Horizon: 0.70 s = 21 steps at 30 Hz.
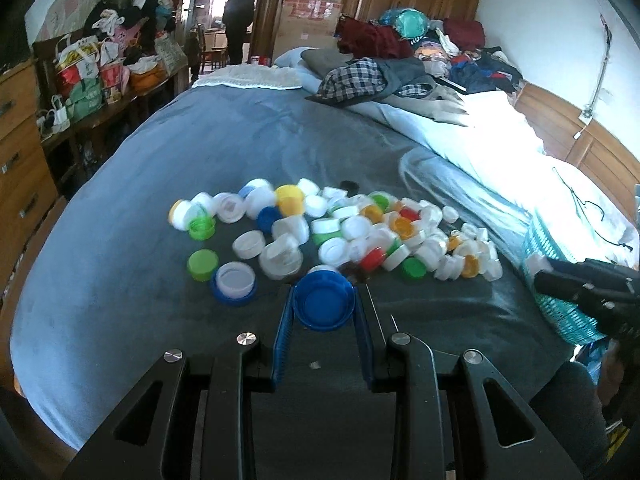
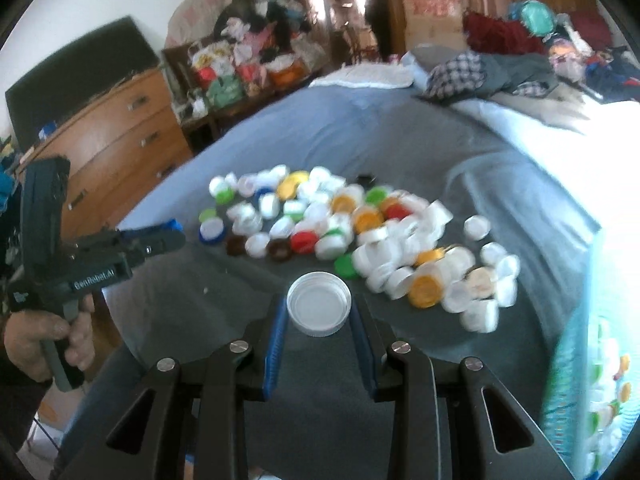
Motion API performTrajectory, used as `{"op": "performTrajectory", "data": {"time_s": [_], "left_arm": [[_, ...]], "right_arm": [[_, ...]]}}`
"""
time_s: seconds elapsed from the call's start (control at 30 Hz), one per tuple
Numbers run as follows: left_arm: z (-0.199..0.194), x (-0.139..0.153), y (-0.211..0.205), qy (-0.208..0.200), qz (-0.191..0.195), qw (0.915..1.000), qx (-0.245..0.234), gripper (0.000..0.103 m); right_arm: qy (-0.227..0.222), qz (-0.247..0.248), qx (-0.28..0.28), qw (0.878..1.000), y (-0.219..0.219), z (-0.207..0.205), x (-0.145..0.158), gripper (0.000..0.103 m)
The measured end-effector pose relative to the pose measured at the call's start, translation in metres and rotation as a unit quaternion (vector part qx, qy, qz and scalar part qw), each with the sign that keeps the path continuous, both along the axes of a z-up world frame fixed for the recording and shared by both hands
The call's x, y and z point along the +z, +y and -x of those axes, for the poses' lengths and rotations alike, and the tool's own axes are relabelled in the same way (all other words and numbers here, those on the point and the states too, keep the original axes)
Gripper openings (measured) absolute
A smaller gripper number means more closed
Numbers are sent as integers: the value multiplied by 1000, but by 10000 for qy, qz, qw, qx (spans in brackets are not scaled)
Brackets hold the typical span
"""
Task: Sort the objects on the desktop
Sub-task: 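Carry the blue cap in the left tool while the right tool carries the white cap to the basket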
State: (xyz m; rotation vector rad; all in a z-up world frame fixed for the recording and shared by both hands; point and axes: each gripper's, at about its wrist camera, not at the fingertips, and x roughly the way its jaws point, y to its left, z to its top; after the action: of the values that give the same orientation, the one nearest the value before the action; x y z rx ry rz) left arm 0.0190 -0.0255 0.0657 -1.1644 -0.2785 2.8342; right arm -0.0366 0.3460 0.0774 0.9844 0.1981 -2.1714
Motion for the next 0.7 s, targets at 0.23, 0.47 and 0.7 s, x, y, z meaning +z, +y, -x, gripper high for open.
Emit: {"op": "performTrajectory", "data": {"time_s": [0.23, 0.47, 0.7], "left_arm": [[24, 30, 60, 125, 125, 9981, -593, 25], [63, 50, 162, 207, 136, 9870, -1587, 25], [93, 64, 275, 95, 107, 9663, -2570, 25]], "right_arm": [[361, 214, -683, 9968, 72, 3, 42, 34], [539, 300, -1836, 9811, 176, 15, 61, 34], [450, 235, -2730, 9607, 264, 21, 63, 34]]}}
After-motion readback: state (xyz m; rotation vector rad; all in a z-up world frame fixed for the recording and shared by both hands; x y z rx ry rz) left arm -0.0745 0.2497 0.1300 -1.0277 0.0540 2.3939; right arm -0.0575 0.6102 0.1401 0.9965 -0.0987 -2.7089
